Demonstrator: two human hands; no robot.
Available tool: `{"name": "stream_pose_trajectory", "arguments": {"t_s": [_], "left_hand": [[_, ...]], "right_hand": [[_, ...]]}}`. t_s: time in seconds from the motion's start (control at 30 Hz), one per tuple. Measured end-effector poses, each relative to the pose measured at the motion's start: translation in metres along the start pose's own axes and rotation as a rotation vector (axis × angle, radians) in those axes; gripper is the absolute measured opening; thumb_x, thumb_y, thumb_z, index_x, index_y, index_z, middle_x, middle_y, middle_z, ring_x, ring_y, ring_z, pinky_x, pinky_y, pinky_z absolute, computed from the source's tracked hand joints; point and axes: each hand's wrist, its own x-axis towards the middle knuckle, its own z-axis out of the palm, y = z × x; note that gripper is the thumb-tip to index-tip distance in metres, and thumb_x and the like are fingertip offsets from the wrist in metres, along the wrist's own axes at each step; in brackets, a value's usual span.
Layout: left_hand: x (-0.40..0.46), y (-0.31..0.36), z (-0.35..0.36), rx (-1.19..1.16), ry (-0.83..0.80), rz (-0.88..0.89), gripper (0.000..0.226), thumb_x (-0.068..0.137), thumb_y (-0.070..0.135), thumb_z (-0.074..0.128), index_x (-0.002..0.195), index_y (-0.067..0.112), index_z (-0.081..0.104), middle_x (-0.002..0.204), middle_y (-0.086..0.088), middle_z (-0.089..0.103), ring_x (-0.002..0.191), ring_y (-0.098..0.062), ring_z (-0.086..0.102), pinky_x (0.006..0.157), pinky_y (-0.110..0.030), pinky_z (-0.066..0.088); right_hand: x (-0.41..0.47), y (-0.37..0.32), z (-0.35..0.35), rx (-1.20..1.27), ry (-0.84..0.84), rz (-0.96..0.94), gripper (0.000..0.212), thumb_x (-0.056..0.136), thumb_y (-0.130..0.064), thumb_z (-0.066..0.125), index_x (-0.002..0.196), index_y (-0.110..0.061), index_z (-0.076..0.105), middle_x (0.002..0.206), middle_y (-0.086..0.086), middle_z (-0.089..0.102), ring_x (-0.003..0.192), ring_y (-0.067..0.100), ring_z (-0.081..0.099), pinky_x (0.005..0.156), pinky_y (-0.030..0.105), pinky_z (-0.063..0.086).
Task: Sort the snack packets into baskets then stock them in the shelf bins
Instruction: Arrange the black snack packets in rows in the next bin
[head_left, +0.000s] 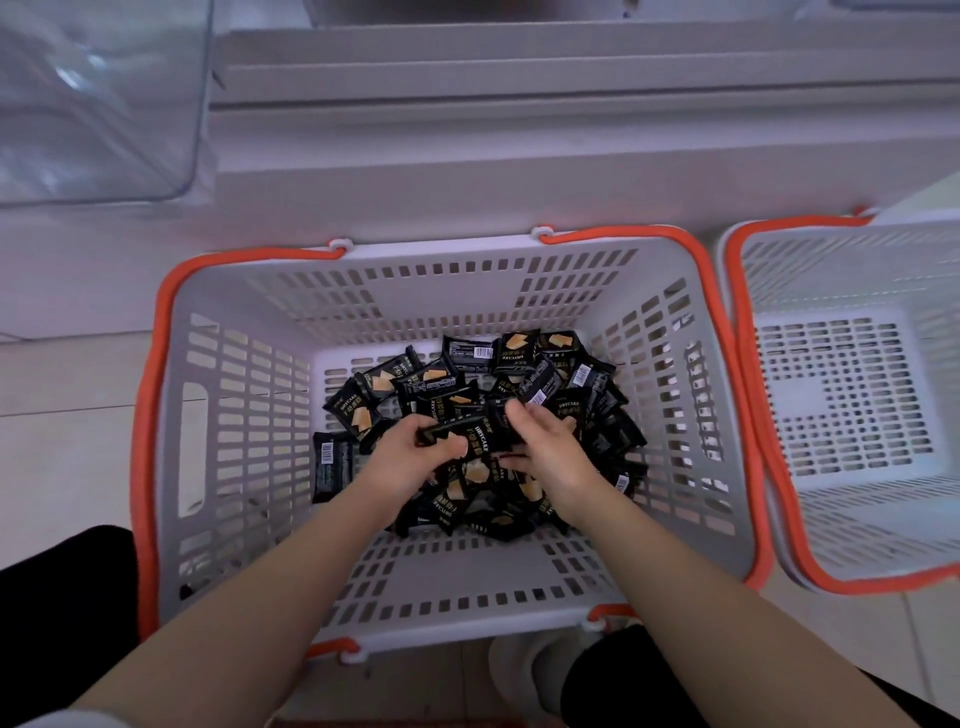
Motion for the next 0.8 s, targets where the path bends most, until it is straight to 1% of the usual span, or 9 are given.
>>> {"name": "stream_pose_trajectory", "arguments": {"t_s": [0.07, 0.13, 0.23, 0.3, 0.43, 0.53, 0.63, 0.73, 0.8], "left_hand": [[-0.003, -0.005, 0.002, 0.063, -0.011, 0.023, 0.026, 0.078, 0.026, 0.073, 0.095, 0.013, 0.058, 0.090, -0.003, 0.065, 0.083, -0.019, 0.061, 0.073, -0.028, 0.050], [-0.006, -0.008, 0.004, 0.219, 0.019, 0.105, 0.029, 0.076, 0.029, 0.075, 0.094, 0.014, 0.058, 0.088, 0.000, 0.062, 0.080, -0.015, 0.058, 0.066, -0.022, 0.045], [-0.006, -0.012, 0.000, 0.487, 0.122, 0.297, 0.064, 0.071, 0.031, 0.079, 0.124, 0.016, 0.047, 0.113, 0.007, 0.046, 0.104, -0.008, 0.045, 0.089, -0.022, 0.038], [-0.005, -0.011, -0.005, 0.616, -0.018, 0.396, 0.082, 0.071, 0.031, 0.079, 0.140, 0.020, 0.035, 0.124, 0.010, 0.043, 0.117, -0.006, 0.040, 0.103, -0.027, 0.033], [0.001, -0.012, -0.006, 0.693, -0.255, 0.387, 0.055, 0.078, 0.026, 0.073, 0.128, 0.021, 0.050, 0.121, 0.003, 0.060, 0.114, -0.012, 0.053, 0.100, -0.028, 0.041], [0.005, -0.016, -0.005, 0.650, -0.197, 0.315, 0.050, 0.080, 0.027, 0.071, 0.124, 0.021, 0.049, 0.111, 0.006, 0.059, 0.108, -0.013, 0.056, 0.090, -0.023, 0.041], [0.006, -0.024, -0.011, 0.610, -0.146, 0.202, 0.055, 0.083, 0.031, 0.068, 0.130, 0.020, 0.043, 0.117, 0.012, 0.050, 0.108, -0.006, 0.051, 0.090, -0.021, 0.041], [0.007, -0.034, -0.021, 0.562, -0.049, 0.117, 0.054, 0.084, 0.035, 0.066, 0.129, 0.018, 0.041, 0.111, 0.008, 0.050, 0.090, -0.002, 0.046, 0.076, -0.017, 0.037], [0.007, -0.040, -0.028, 0.499, 0.019, 0.057, 0.058, 0.085, 0.034, 0.065, 0.132, 0.014, 0.038, 0.118, 0.001, 0.052, 0.093, -0.007, 0.046, 0.079, -0.023, 0.037]], "right_hand": [[-0.003, 0.000, -0.001, -0.200, -0.056, -0.080, 0.014, 0.088, -0.022, 0.064, 0.096, -0.027, 0.055, 0.096, -0.009, 0.064, 0.076, -0.005, 0.065, 0.062, 0.010, 0.049], [-0.003, 0.004, -0.001, -0.346, -0.073, -0.077, 0.027, 0.084, -0.015, 0.068, 0.105, -0.024, 0.055, 0.103, -0.005, 0.065, 0.088, 0.001, 0.064, 0.075, 0.016, 0.052], [-0.004, 0.007, -0.002, -0.436, -0.077, -0.044, 0.030, 0.083, -0.016, 0.069, 0.110, -0.019, 0.057, 0.105, -0.001, 0.066, 0.096, 0.014, 0.062, 0.087, 0.028, 0.051], [-0.002, 0.007, -0.006, -0.505, -0.166, -0.063, 0.031, 0.082, -0.014, 0.069, 0.111, -0.021, 0.059, 0.100, -0.007, 0.065, 0.095, 0.010, 0.061, 0.086, 0.023, 0.049], [0.005, 0.010, -0.005, -0.670, -0.270, -0.102, 0.036, 0.083, -0.017, 0.067, 0.118, -0.019, 0.058, 0.105, -0.007, 0.063, 0.098, 0.006, 0.059, 0.087, 0.023, 0.047], [0.009, 0.009, -0.002, -0.765, -0.113, -0.188, 0.025, 0.090, -0.032, 0.058, 0.110, -0.017, 0.062, 0.105, -0.002, 0.064, 0.097, 0.012, 0.059, 0.087, 0.029, 0.046], [0.018, 0.005, -0.017, -0.931, 0.263, -0.339, 0.030, 0.097, -0.027, 0.047, 0.102, -0.004, 0.065, 0.107, 0.012, 0.060, 0.095, 0.019, 0.053, 0.088, 0.032, 0.043], [0.029, 0.007, -0.043, -1.043, 0.572, -0.210, 0.034, 0.095, -0.021, 0.050, 0.120, 0.001, 0.056, 0.127, 0.020, 0.049, 0.115, 0.033, 0.045, 0.096, 0.038, 0.038], [0.034, 0.010, -0.054, -1.052, 0.582, -0.101, 0.041, 0.094, -0.021, 0.052, 0.128, 0.003, 0.048, 0.131, 0.023, 0.046, 0.120, 0.035, 0.043, 0.100, 0.040, 0.037]]}}
